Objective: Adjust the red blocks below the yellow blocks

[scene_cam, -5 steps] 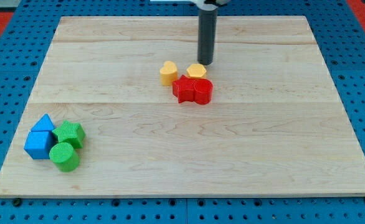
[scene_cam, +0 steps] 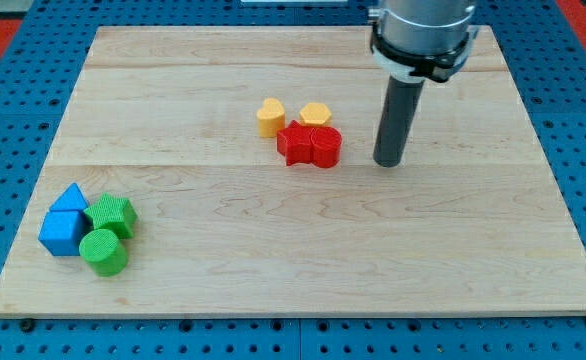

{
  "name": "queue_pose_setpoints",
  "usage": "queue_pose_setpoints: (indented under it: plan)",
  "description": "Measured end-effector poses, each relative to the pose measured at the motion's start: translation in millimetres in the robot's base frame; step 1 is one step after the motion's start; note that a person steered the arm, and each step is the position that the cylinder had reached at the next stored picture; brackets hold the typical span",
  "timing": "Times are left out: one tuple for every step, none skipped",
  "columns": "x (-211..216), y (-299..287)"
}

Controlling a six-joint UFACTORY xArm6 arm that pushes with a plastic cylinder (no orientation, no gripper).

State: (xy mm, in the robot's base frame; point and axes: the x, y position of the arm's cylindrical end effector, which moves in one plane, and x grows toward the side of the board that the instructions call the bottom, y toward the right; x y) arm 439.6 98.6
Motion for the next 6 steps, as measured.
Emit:
queue_pose_setpoints:
  plan:
    - [6.9, -2.7]
    - [8.7, -11.2]
    - [-1.9, -21.9]
    - [-14.4, -36.6]
    - [-22.4, -47.7]
    - [-20.8, -46.8]
